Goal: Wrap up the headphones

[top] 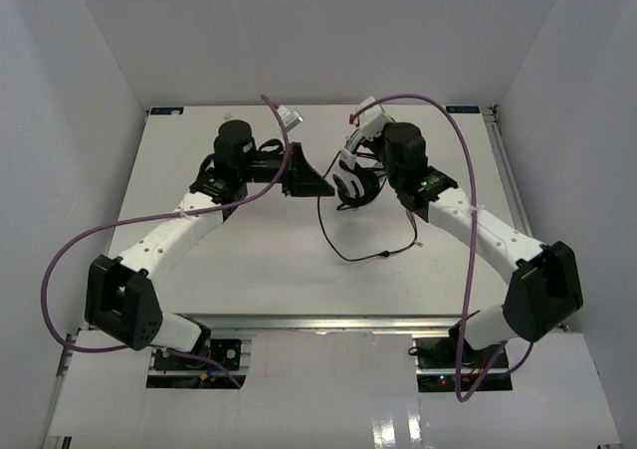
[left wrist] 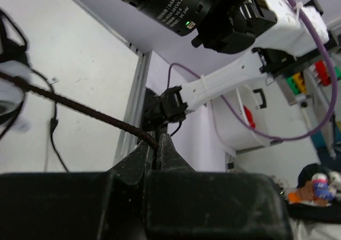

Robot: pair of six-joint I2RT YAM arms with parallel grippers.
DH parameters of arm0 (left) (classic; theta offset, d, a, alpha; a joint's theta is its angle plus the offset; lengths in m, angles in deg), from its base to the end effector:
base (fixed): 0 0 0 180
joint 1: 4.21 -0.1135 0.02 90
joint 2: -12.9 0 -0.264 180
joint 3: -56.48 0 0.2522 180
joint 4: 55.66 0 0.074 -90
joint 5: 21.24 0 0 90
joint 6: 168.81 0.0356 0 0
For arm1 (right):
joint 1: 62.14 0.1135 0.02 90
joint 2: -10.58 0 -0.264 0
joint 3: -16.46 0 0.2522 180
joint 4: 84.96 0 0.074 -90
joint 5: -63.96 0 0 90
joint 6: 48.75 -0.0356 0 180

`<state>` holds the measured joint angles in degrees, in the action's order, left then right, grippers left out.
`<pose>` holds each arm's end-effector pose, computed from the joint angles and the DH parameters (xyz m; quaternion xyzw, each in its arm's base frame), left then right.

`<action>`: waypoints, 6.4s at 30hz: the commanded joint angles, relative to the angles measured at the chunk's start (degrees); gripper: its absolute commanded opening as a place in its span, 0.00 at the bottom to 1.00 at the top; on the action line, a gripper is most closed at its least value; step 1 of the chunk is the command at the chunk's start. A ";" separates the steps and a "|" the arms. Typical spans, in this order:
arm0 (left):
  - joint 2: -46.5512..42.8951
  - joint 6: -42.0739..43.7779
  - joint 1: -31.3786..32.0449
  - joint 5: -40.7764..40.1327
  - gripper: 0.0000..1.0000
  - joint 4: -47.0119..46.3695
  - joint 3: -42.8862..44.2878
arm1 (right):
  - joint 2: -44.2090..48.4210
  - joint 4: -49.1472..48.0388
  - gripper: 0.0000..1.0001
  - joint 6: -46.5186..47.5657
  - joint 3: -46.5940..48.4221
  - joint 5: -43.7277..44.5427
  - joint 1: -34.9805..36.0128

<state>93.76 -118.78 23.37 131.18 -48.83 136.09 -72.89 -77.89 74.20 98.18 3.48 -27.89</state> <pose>0.2688 -0.1760 0.3559 0.2680 0.6788 -0.6370 0.2485 0.2957 0.1801 0.3520 -0.2683 0.7034 -0.1863 0.6313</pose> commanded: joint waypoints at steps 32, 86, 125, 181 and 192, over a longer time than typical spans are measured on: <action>12.55 28.04 32.35 -55.37 0.63 -42.89 -24.74 | 4.05 25.25 0.08 -66.47 20.98 -52.37 -26.29; 10.14 2.93 -1.66 7.87 0.09 4.47 4.03 | 16.17 -7.86 0.08 12.59 -15.08 3.68 1.09; 12.51 19.56 24.61 -63.24 0.60 -12.61 -7.12 | -0.59 24.77 0.08 -49.20 13.69 -43.08 -12.06; -28.83 39.79 26.21 -72.84 0.94 9.93 -33.36 | -10.72 28.27 0.97 -35.82 4.67 -45.07 -19.40; -44.95 42.77 26.21 -73.36 0.98 19.82 -33.29 | 21.38 27.58 0.90 -24.05 -13.48 -30.01 -19.49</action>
<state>53.06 -78.47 49.75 58.57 -33.92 102.71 -62.54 -49.05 45.13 91.75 -33.46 -47.27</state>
